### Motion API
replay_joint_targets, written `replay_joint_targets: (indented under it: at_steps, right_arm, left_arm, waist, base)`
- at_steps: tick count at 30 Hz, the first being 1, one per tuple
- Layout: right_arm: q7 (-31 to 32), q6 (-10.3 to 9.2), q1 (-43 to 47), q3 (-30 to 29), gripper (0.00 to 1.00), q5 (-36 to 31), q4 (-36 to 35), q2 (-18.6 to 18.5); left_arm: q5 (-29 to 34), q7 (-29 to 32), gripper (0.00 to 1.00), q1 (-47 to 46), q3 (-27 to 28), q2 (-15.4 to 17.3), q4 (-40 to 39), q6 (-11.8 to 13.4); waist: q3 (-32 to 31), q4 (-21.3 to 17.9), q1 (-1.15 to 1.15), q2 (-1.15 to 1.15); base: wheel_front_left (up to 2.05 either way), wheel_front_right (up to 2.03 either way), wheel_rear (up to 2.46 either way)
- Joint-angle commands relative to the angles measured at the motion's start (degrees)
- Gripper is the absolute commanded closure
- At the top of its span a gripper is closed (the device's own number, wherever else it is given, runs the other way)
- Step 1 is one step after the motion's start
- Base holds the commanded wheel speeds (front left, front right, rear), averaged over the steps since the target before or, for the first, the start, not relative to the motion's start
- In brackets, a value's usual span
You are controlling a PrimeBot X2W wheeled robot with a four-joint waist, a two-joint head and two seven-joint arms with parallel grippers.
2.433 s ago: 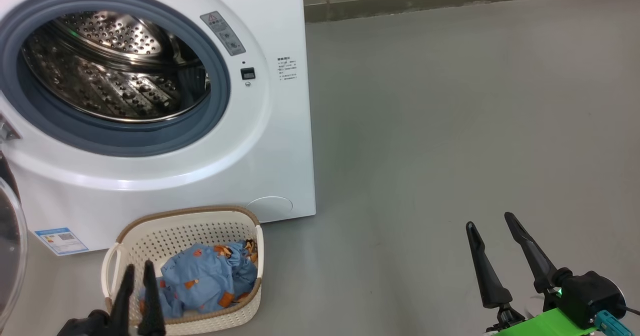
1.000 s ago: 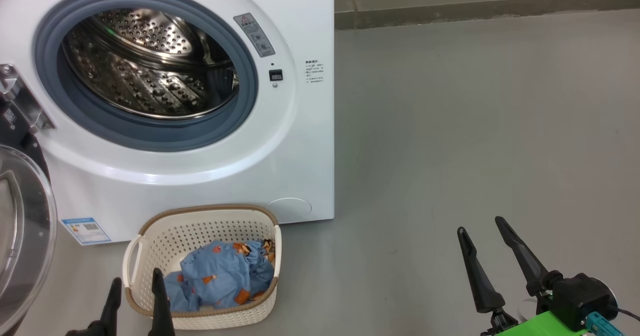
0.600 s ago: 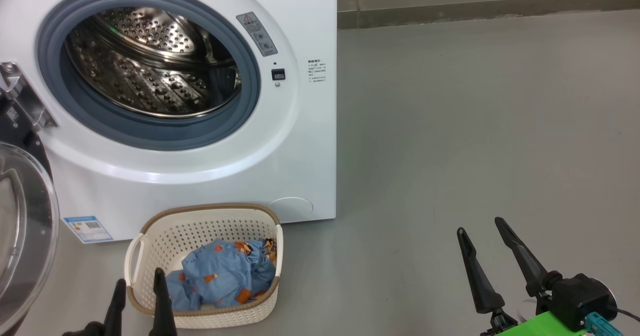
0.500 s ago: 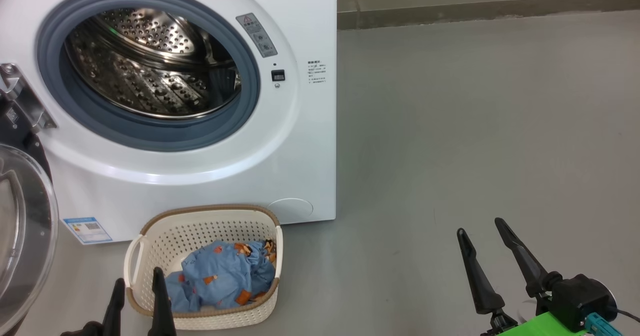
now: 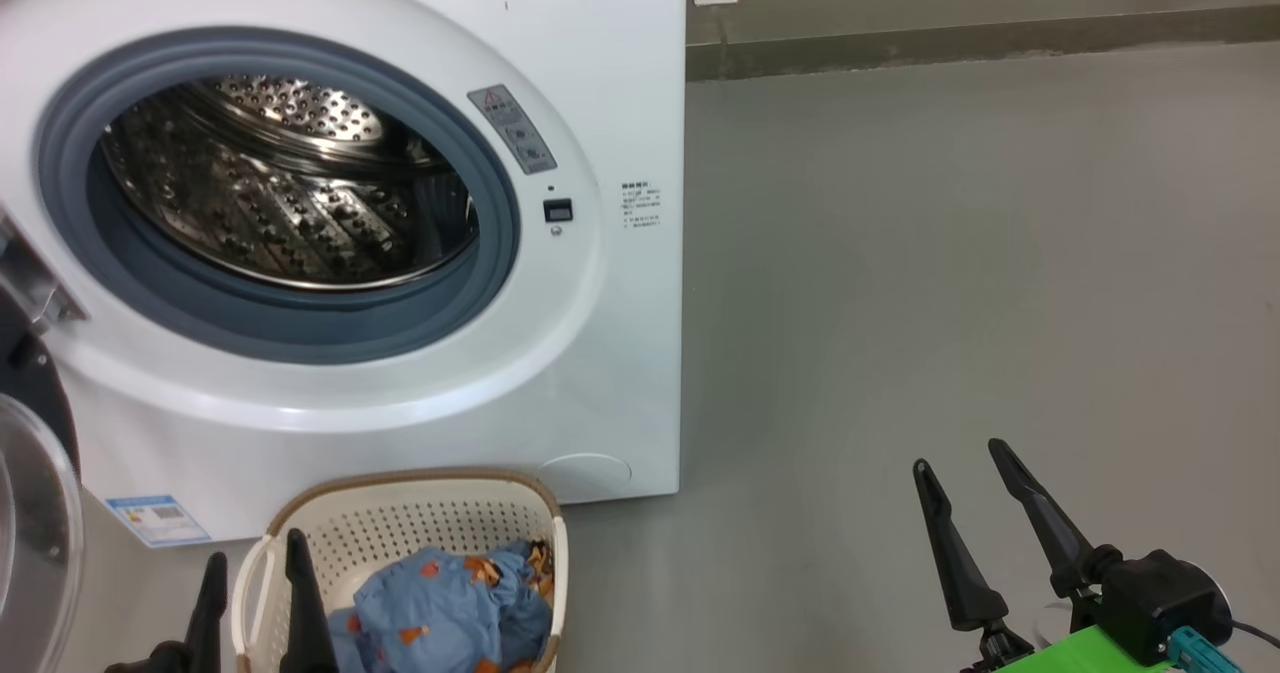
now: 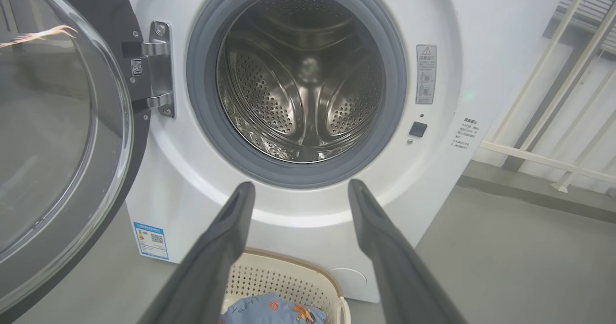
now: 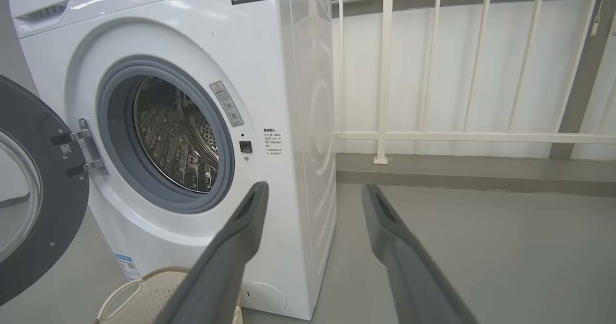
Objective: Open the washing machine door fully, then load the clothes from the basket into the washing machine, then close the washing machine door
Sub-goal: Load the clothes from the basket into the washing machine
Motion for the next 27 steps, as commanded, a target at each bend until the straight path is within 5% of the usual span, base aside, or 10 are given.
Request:
replay_joint_targets:
  at_steps: [1,27]
  right_arm:
    - [-0.1,0.09,-0.7,1.2,0.00,0.1,-1.4,-0.2]
    - [0.0,0.09,-0.8,1.1,0.00,0.1,-1.2,-0.2]
  left_arm:
    - [0.9,-0.4,0.00,-1.0,1.8,0.4,-1.3,0.0]
    - [2.7,-0.4,0.00,-1.5,1.7,0.2,-0.2,-1.2]
  waist:
    - [0.0,0.0,0.00,0.00]
    - [0.1,0.0,0.00,0.00]
  base:
    - [1.22,-1.31,0.10]
    - [0.24,-0.24,0.00]
